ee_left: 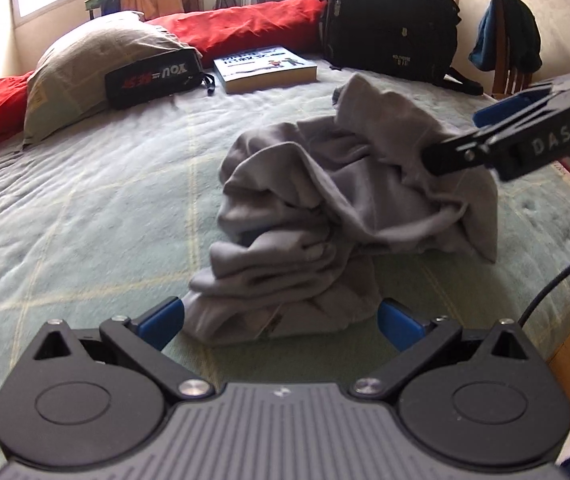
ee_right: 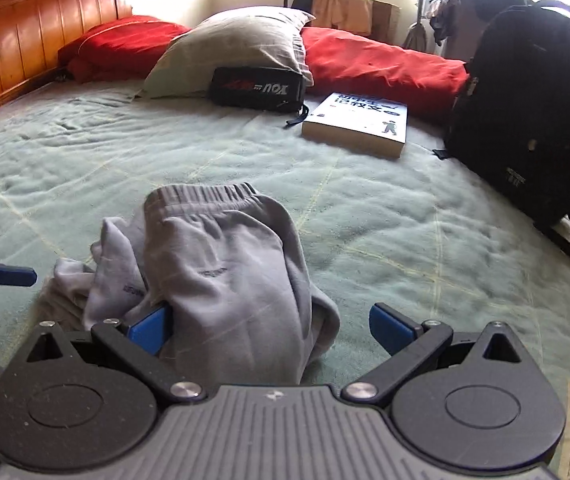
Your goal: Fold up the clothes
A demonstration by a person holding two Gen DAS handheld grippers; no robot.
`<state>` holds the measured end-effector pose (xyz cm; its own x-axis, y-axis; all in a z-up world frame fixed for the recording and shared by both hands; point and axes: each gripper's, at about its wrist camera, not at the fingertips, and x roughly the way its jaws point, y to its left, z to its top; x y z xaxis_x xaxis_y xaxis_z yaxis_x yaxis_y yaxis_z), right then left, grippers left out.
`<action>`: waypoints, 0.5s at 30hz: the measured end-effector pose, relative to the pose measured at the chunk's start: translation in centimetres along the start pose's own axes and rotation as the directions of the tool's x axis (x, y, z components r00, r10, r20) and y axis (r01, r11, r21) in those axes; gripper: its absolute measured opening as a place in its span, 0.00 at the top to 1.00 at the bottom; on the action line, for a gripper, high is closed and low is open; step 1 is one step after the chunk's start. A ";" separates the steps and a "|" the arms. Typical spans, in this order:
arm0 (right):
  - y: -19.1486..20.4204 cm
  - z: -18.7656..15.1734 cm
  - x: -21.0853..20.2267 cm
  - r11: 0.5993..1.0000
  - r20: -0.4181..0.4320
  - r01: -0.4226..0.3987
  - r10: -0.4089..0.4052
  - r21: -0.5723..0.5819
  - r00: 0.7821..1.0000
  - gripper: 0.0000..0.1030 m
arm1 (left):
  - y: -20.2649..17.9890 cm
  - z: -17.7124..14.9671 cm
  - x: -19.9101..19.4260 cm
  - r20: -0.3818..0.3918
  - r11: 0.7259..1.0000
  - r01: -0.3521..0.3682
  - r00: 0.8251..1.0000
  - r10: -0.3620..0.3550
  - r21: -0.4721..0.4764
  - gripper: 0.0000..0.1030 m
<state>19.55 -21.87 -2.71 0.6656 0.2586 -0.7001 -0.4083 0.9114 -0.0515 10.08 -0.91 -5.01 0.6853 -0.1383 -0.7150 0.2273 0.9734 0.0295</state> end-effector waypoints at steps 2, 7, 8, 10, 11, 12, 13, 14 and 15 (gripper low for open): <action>-1.4 -0.2 0.3 0.999 -0.003 0.022 -0.022 0.030 1.000 0.00 | 0.0 0.3 0.5 -0.005 1.000 -0.004 1.000 0.004 -0.003 0.01; -5.7 -1.1 0.8 0.981 -0.039 0.156 -0.153 0.112 0.987 0.00 | 0.1 0.7 1.5 -0.010 1.000 -0.007 1.000 0.007 -0.009 0.01; -6.8 -1.4 0.8 0.970 -0.056 0.208 -0.203 0.129 0.978 0.00 | 0.1 0.8 1.6 -0.011 1.000 -0.007 1.000 0.007 -0.011 0.01; -7.8 -1.9 0.2 0.965 -0.045 0.216 -0.211 0.150 0.976 0.00 | 0.1 1.1 1.9 -0.011 1.000 -0.008 1.000 0.008 -0.014 0.01; -8.2 -2.1 -0.2 0.963 -0.039 0.218 -0.214 0.161 0.976 0.00 | 0.1 1.2 2.0 -0.011 1.000 -0.008 1.000 0.008 -0.015 0.01; -8.7 -2.3 -0.5 0.960 -0.033 0.219 -0.217 0.172 0.976 0.00 | 0.1 1.2 2.0 -0.011 1.000 -0.008 1.000 0.007 -0.014 0.01; -9.1 -2.5 -0.8 0.958 -0.027 0.221 -0.220 0.182 0.975 0.00 | 0.0 1.3 2.0 -0.010 1.000 -0.007 1.000 0.007 -0.012 0.01; -9.6 -2.7 -1.2 0.956 -0.021 0.222 -0.222 0.193 0.975 0.00 | 0.0 1.3 2.0 -0.009 1.000 -0.007 1.000 0.007 -0.010 0.01; -9.3 -2.5 -1.5 0.962 -0.003 0.195 -0.198 0.189 0.980 0.00 | 0.0 1.3 1.9 -0.008 1.000 -0.007 1.000 0.007 -0.008 0.01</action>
<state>20.75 -31.58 -2.98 0.7316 0.0721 -0.6779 -0.1452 0.9881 -0.0517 12.29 -1.45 -5.50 0.6809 -0.1304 -0.7207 0.2172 0.9757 0.0287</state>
